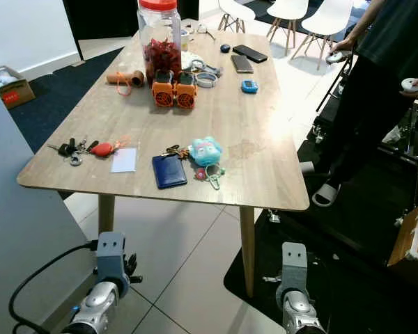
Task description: Hang keys on a hook
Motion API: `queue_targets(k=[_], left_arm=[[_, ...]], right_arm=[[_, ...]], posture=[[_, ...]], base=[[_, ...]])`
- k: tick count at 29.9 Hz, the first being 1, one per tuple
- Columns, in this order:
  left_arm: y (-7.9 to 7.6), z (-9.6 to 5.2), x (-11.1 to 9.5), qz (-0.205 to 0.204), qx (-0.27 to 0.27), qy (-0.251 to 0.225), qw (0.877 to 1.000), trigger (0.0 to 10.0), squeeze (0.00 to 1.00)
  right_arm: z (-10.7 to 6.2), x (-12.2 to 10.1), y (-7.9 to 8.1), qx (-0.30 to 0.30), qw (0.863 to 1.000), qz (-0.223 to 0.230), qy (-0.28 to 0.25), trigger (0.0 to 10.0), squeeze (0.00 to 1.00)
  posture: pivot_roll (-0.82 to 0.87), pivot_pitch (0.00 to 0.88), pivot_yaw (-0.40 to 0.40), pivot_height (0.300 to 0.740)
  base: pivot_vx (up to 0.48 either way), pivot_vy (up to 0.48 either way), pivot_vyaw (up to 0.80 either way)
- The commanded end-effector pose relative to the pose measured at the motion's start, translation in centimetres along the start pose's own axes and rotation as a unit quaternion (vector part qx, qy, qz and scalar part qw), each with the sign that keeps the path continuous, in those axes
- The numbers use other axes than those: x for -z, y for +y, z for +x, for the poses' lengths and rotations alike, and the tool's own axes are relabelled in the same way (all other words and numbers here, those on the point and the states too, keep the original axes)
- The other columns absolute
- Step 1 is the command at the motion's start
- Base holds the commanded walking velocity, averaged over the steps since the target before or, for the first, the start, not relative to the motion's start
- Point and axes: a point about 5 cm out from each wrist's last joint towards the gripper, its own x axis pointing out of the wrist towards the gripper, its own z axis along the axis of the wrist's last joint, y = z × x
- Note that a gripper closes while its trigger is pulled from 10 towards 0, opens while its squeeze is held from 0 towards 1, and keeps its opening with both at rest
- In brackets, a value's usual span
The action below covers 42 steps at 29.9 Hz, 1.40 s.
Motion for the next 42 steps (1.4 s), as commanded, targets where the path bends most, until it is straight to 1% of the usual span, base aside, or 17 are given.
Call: queue_targets(k=[1,5,9,12,18,42], left_arm=[[0.14,-0.08,0.23,-0.005,-0.004,0.004,1.0,10.0,0.0],[0.27,-0.08,0.19,-0.003,-0.005,0.003,1.0,10.0,0.0],[0.29,-0.04,0.09,-0.001,-0.004,0.002,1.0,10.0,0.0],[0.27,0.01,-0.03,0.0,-0.004,0.001,1.0,10.0,0.0],[0.19,0.07,-0.18,0.002,-0.002,-0.003,1.0,10.0,0.0],[0.63,0.03,-0.26,-0.004,-0.016,-0.006,1.0,10.0,0.0]], right_arm=[[-0.1,0.4,-0.06,-0.002,1.0,-0.006,0.006,10.0,0.0],[-0.11,0.41,0.21,-0.013,1.0,-0.023,0.004,10.0,0.0],[-0.12,0.46,0.39,-0.021,0.999,-0.027,0.006,10.0,0.0],[-0.11,0.41,0.52,-0.023,0.999,-0.041,0.005,10.0,0.0],[-0.09,0.34,0.59,-0.025,0.999,-0.049,0.003,10.0,0.0],[0.05,-0.03,0.8,-0.023,0.998,-0.051,0.002,10.0,0.0]], posture=[[0.09,0.0,-0.074,0.74],[0.09,0.0,-0.073,0.74],[0.09,0.0,-0.072,0.74],[0.09,0.0,-0.072,0.74],[0.09,0.0,-0.075,0.74],[0.11,0.014,-0.083,0.74]], base=[[0.0,0.0,0.0],[0.0,0.0,0.0],[0.0,0.0,0.27],[0.0,0.0,0.8],[0.0,0.0,0.8],[0.0,0.0,0.8]])
